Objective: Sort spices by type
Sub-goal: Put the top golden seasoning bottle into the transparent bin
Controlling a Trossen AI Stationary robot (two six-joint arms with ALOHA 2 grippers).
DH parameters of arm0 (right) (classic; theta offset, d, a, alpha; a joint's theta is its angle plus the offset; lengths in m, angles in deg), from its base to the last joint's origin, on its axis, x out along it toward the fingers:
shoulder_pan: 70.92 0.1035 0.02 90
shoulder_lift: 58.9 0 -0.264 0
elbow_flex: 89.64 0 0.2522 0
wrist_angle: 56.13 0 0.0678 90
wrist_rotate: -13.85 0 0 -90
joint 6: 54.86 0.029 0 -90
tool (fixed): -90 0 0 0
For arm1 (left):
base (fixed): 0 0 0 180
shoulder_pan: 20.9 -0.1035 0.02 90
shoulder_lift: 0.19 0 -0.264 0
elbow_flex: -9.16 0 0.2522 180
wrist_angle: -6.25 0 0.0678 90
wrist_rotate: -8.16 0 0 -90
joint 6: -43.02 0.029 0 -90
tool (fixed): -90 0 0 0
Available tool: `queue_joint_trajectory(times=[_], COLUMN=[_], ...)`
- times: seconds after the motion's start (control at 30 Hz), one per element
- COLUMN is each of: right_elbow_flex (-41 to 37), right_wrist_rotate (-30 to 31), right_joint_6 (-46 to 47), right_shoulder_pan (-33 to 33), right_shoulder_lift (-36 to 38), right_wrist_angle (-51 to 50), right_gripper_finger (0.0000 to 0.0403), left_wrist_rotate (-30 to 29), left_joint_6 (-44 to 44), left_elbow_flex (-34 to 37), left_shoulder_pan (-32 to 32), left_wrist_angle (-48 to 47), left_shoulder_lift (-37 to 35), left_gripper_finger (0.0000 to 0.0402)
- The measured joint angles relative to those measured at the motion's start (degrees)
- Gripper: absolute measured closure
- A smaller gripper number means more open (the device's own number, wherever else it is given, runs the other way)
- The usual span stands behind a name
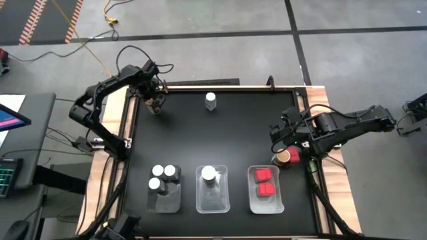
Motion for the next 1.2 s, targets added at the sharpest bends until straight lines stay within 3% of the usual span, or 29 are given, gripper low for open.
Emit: queue_joint_trajectory(times=[0.27,0.43,0.57,0.77,1.0,1.2], right_elbow_flex=[0.0,0.0,0.0,0.0,0.0,0.0], right_wrist_rotate=[0.0,0.0,0.0,-0.05,-3.21,-6.6], right_joint_6=[0.02,0.0,-0.07,-0.5,-1.48,-1.95], right_shoulder_pan=[0.0,0.0,0.0,0.0,0.88,2.21], right_shoulder_lift=[0.02,0.02,0.02,0.0,0.0,0.01], right_wrist_angle=[0.0,0.0,0.0,-0.05,-2.22,-5.29], right_gripper_finger=[0.0062,0.0062,0.0062,0.0062,0.0062,0.0062], left_wrist_rotate=[-0.89,-1.0,-1.27,-9.39,-12.52,-16.01], left_joint_6=[2.61,5.64,4.63,-2.85,-13.35,-19.58], left_elbow_flex=[-3.68,-7.54,-11.25,-20.5,-33.61,-43.94], left_shoulder_pan=[1.9,7.9,16.61,33.41,51.65,62.1], left_wrist_angle=[-1.13,-1.89,-2.6,-7.98,-11.99,-17.0], left_shoulder_lift=[-4.6,-9.57,-13.28,-13.67,-6.38,2.41], left_gripper_finger=[0.0124,0.0124,0.0125,0.0125,0.0125,0.0125])
